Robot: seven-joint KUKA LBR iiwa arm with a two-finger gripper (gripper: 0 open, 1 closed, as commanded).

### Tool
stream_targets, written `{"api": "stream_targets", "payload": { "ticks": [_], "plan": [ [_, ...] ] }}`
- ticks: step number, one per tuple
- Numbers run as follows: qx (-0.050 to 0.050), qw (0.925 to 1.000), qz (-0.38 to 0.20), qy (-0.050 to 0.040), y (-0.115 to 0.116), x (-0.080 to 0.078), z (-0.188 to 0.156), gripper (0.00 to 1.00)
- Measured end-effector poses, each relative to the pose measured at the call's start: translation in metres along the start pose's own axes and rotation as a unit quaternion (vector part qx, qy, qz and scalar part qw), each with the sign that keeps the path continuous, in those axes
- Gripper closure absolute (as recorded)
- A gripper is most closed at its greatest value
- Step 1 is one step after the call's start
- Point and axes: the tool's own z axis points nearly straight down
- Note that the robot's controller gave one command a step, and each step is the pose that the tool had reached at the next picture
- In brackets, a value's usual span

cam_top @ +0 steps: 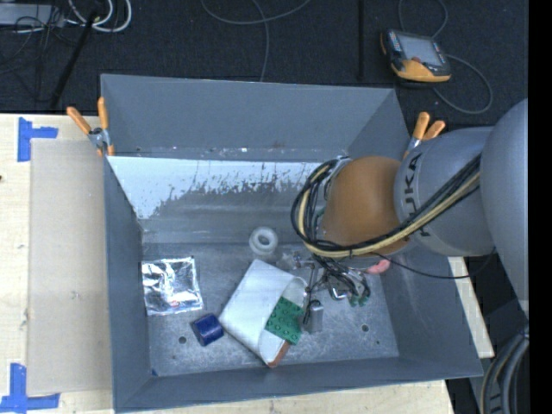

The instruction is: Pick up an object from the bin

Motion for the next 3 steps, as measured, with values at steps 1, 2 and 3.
{"api": "stream_targets", "payload": {
  "ticks": [1,2,3],
  "plan": [
    [0.001,1.0000,-0.001,-0.0006,-0.001,-0.001,-0.003,1.00],
    [-0.001,1.0000,-0.003,-0.0002,-0.030,-0.008,-0.109,1.00],
    [-0.003,0.9997,-0.022,0.0051,0.011,-0.036,-0.034,1.00]
  ]
}}
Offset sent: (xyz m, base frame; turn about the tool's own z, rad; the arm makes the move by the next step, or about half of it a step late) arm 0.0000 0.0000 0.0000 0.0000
